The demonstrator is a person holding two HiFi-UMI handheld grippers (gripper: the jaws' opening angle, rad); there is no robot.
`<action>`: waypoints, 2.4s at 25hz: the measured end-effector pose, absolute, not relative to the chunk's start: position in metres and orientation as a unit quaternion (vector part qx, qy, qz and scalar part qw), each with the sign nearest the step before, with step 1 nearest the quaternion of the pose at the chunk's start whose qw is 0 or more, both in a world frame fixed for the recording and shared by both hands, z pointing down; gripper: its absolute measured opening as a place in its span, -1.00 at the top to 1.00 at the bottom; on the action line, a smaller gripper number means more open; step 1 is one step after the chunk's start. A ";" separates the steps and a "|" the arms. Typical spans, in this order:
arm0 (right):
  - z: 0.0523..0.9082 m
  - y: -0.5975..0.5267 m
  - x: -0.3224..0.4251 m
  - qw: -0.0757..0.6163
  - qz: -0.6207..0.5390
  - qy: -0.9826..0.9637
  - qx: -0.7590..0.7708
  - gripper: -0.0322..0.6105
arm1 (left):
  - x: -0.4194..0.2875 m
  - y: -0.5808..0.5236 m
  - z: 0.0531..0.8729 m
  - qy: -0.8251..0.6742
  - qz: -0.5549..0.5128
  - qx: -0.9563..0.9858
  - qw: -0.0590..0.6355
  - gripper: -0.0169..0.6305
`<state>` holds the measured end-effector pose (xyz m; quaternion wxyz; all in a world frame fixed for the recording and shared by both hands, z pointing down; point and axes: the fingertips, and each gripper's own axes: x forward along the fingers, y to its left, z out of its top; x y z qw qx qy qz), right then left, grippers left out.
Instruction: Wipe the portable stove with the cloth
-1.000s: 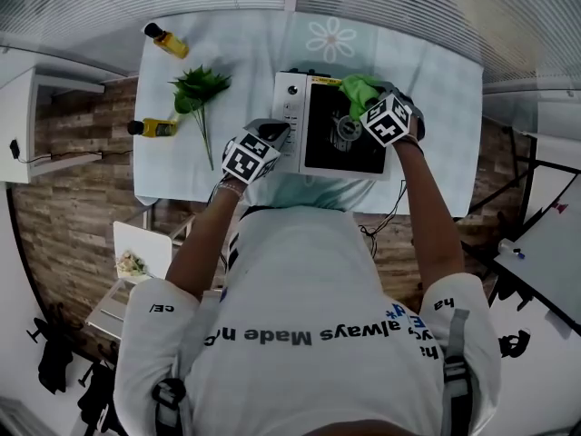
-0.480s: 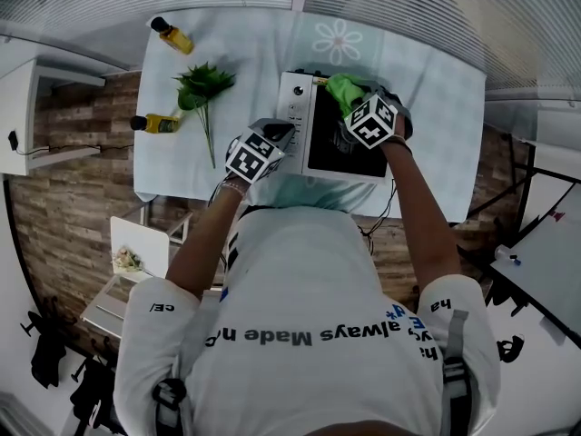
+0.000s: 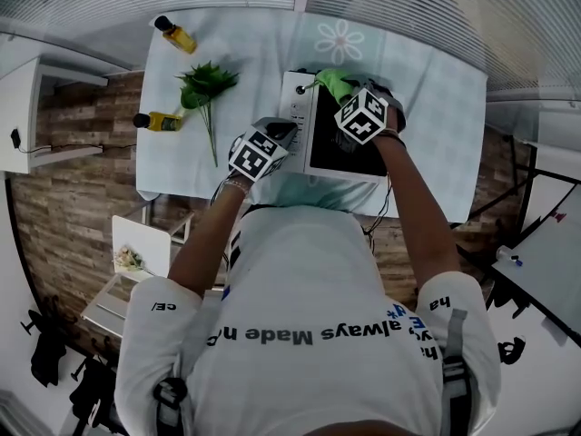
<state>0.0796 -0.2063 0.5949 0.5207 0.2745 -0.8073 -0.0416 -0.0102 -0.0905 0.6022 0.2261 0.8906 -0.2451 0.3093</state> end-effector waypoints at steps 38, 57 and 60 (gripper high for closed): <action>0.607 -0.051 0.018 0.567 0.074 -0.812 0.113 0.83 | -0.008 -0.088 0.603 -0.220 0.329 0.898 0.193 0.91; 0.559 0.034 -0.026 0.397 0.135 -0.871 0.256 0.83 | -0.008 -0.087 0.603 -0.184 0.347 0.900 0.188 0.91; 0.586 0.054 -0.049 0.413 0.141 -0.870 0.230 0.83 | -0.008 -0.087 0.601 -0.179 0.348 0.900 0.190 0.91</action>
